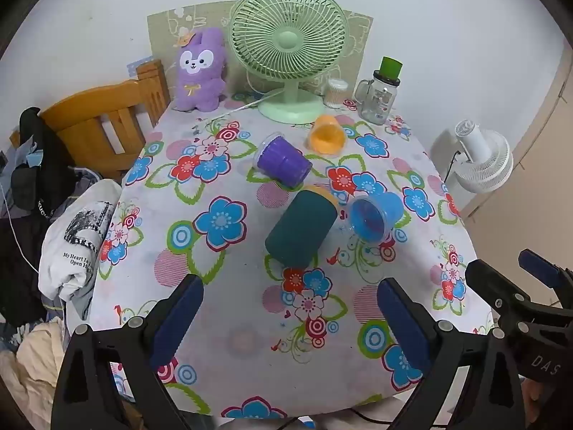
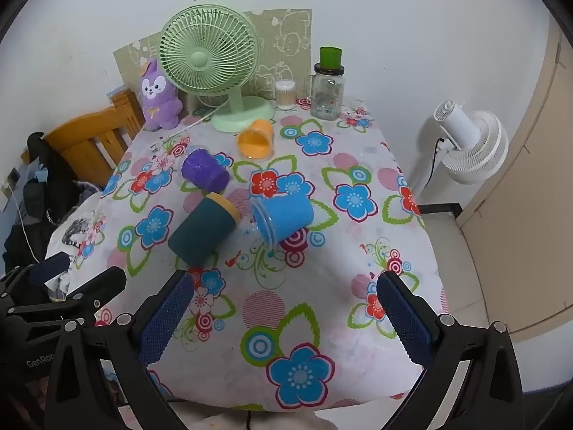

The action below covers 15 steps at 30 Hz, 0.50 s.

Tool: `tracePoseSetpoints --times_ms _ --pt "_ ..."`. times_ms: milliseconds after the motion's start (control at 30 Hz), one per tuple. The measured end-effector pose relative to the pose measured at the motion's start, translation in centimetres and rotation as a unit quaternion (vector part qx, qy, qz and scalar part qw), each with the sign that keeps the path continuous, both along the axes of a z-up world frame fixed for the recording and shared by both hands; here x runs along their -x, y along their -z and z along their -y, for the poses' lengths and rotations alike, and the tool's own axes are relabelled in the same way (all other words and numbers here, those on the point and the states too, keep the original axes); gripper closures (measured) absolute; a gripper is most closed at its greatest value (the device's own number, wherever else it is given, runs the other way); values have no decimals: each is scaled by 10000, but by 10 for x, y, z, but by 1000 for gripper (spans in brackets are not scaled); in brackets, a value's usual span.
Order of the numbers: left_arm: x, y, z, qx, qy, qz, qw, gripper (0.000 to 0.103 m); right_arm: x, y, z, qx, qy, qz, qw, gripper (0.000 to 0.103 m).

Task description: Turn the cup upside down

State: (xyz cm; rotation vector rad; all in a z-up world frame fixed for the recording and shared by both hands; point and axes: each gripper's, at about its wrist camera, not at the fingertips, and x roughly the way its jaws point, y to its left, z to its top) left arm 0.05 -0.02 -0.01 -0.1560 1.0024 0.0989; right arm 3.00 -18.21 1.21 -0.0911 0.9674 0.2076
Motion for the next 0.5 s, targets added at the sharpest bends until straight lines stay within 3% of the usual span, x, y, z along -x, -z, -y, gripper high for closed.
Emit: tracePoseSetpoints --times_ms 500 --pt "-7 2 8 -77 -40 -44 10000 6 -2 1 -4 -26 -27 22 10000 0"
